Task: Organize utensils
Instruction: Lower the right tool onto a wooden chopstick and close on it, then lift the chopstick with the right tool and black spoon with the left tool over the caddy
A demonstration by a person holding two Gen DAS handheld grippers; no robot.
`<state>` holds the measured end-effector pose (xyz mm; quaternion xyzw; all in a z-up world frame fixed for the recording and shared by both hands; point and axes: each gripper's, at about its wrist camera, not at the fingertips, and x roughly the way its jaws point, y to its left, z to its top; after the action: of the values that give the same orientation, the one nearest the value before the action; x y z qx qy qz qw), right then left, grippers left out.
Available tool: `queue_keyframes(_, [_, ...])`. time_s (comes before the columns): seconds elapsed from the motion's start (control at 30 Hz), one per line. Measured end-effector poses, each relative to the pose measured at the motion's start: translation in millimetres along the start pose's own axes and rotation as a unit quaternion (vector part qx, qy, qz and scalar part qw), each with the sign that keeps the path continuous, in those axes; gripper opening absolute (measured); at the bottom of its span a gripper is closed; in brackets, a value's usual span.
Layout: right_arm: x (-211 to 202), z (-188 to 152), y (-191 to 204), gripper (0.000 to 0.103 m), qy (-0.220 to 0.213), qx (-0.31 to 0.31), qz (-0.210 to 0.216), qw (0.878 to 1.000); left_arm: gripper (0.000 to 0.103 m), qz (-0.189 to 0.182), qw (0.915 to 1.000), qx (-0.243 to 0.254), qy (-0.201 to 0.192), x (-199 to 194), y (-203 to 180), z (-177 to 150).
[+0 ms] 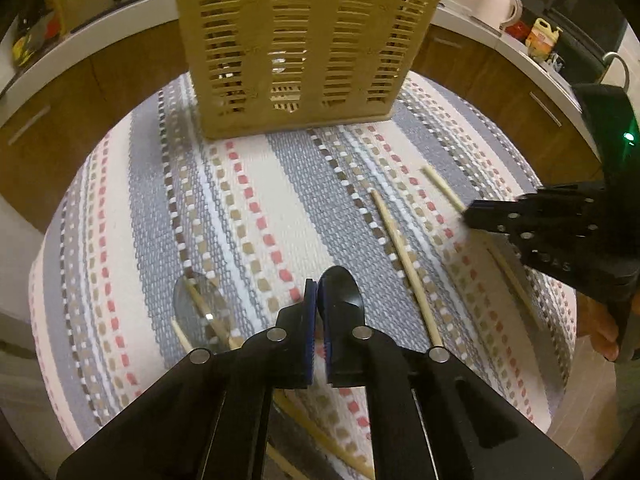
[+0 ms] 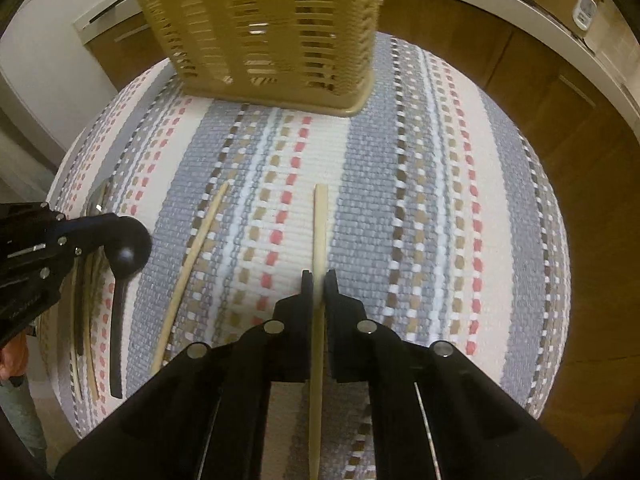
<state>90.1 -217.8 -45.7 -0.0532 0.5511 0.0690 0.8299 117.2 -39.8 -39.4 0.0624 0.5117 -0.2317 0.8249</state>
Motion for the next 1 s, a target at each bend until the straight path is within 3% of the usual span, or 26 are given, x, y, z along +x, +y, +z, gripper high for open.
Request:
queue_keyframes(0.07, [-0.8,-0.3,-5.6,0.005,0.003,0.008,0.005,1.000,0.017,0.011,0.9998,-0.014,0.003,-0.7,6.6,-1.6])
queue_keyframes(0.13, [-1.1,-0.8,-10.3,0.005,0.005,0.014,0.016,1.000,0.038,-0.004,0.9995,-0.032,0.003,-4.5,11.8,-4.2])
queue_keyframes(0.27, [-2.8,-0.3,-12.8,0.005,0.007,0.019,0.027,0.999,0.042,-0.005,0.9994,-0.035,0.002,-9.5,3.9,-4.7])
queue_keyframes(0.33, [-4.0,0.1,-11.9,0.005,0.008,0.019,0.035,0.999,0.045,0.022,0.9992,-0.029,0.013,-4.8,-4.4,-3.8])
queue_keyframes(0.43, [-4.8,2.8,-11.8,0.005,0.010,0.020,0.039,0.999,0.047,0.075,0.9969,-0.010,0.023,7.3,-19.2,-3.3])
queue_keyframes(0.5, [-3.4,4.8,-12.1,0.005,0.016,0.022,0.039,0.999,0.047,0.068,0.9971,-0.006,0.032,14.5,-26.5,-3.1])
queue_keyframes(0.57, [-0.4,6.8,-13.5,0.005,0.021,0.023,0.042,0.999,0.047,0.086,0.9959,0.008,0.026,15.6,-33.7,-3.2])
queue_keyframes(0.63, [0.6,10.6,-11.9,0.005,0.031,0.018,0.041,0.999,0.037,0.083,0.9961,0.013,0.028,15.5,-36.9,-2.1])
queue_keyframes(1.0, [12.3,30.1,5.7,0.005,0.064,-0.017,0.014,0.998,0.036,0.073,0.9967,0.011,0.036,16.3,-34.8,2.9])
